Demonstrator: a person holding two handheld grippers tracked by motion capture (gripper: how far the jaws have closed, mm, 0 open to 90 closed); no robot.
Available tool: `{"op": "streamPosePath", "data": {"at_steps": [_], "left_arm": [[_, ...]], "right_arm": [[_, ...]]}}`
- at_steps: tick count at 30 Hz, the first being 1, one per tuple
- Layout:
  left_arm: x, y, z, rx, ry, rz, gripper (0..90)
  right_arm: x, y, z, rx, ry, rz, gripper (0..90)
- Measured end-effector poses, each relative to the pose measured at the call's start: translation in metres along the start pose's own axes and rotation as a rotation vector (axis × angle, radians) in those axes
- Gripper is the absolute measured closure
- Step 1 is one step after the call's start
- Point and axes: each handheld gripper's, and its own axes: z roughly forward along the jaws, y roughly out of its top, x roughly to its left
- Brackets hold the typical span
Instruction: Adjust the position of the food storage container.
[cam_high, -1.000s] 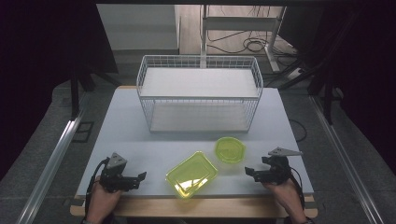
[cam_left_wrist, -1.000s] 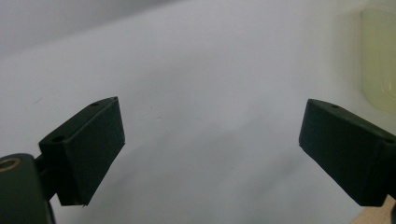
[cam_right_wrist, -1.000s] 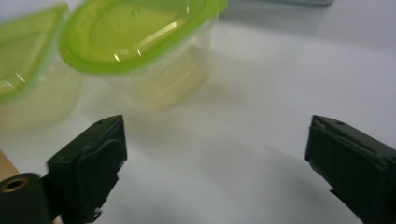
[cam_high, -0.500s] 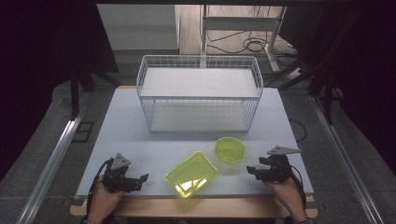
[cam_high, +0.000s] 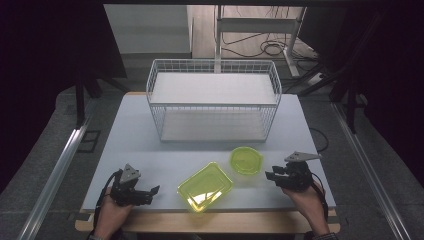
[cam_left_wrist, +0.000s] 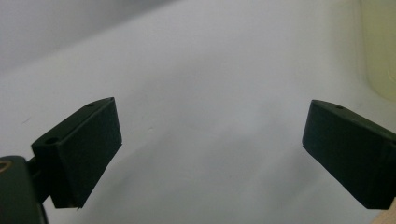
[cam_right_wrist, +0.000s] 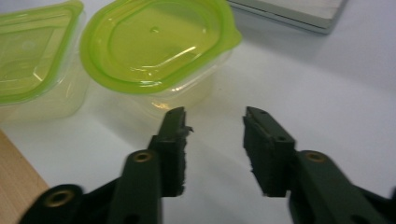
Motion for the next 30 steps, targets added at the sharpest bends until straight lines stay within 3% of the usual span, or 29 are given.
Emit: {"op": "streamPosePath", "data": {"at_steps": [5,6,8,10,17,27,30], "left_arm": [[-0.001,0.000,0.001,0.003,0.004,0.006,4.3],[-0.001,0.000,0.001,0.002,0.004,0.005,4.3],[-0.001,0.000,0.001,0.000,0.005,0.006,4.3],[-0.002,0.001,0.000,-0.014,0.004,0.013,4.5],[-0.003,0.002,0.000,-0.013,0.006,0.030,4.4],[-0.003,0.002,0.000,-0.016,0.012,0.024,4.2],[0.000,0.001,-0.001,-0.022,0.025,0.003,2.7]], "right_arm": [[0.005,0.008,-0.002,-0.005,0.012,-0.047,75.2],[0.009,0.013,-0.004,-0.015,0.013,-0.059,81.1],[0.010,0.015,-0.004,-0.021,0.016,-0.069,83.5],[0.015,0.020,-0.004,-0.055,0.031,-0.083,88.8],[0.028,0.035,0.007,-0.042,0.053,-0.136,89.2],[0.049,0.063,0.035,-0.041,0.088,-0.177,89.1],[0.058,0.072,0.048,-0.033,0.112,-0.196,88.9]]}}
